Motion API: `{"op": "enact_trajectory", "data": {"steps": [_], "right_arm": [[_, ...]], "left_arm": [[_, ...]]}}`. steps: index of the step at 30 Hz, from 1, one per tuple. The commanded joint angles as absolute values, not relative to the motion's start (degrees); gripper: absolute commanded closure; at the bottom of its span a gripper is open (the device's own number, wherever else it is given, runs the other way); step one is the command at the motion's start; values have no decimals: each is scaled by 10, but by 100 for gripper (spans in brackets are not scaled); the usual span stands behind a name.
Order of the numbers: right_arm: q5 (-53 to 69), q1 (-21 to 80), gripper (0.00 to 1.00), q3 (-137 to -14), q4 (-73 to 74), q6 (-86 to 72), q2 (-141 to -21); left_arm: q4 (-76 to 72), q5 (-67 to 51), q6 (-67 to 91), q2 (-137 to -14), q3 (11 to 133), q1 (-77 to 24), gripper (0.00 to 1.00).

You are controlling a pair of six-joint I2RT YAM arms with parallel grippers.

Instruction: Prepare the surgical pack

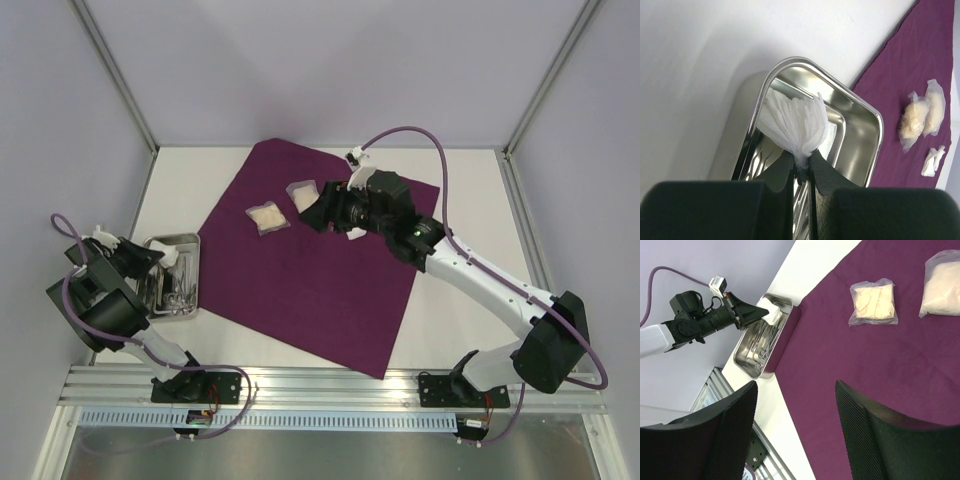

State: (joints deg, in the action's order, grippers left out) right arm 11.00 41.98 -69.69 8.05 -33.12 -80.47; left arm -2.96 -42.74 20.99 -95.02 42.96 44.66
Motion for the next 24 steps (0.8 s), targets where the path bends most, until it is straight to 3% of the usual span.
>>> {"op": "enact_trajectory", "data": {"steps": [1,6,8,10,16,21,24], "right_arm": [[104,425,34,-721,78,-321,-807],[104,425,34,-720,76,-321,-808],[105,425,34,-720,75,-321,-806],[105,425,34,-719,75,-321,-806],[107,425,34,-719,71,-323,-805],[112,425,34,-721,70,-323,-803],[113,425,34,-719,69,-323,-801]], "left_arm": [[-77,-425,220,-954,425,452,100],[-51,-403,208,-954,428,452,94],[-42,-398,202,-953,432,452,79],[-20,-397,196,-948,439,453,71],[20,-371,178,-919,443,453,68],[67,-381,167,-880,452,452,48],[105,-377,151,-868,459,453,44]]}}
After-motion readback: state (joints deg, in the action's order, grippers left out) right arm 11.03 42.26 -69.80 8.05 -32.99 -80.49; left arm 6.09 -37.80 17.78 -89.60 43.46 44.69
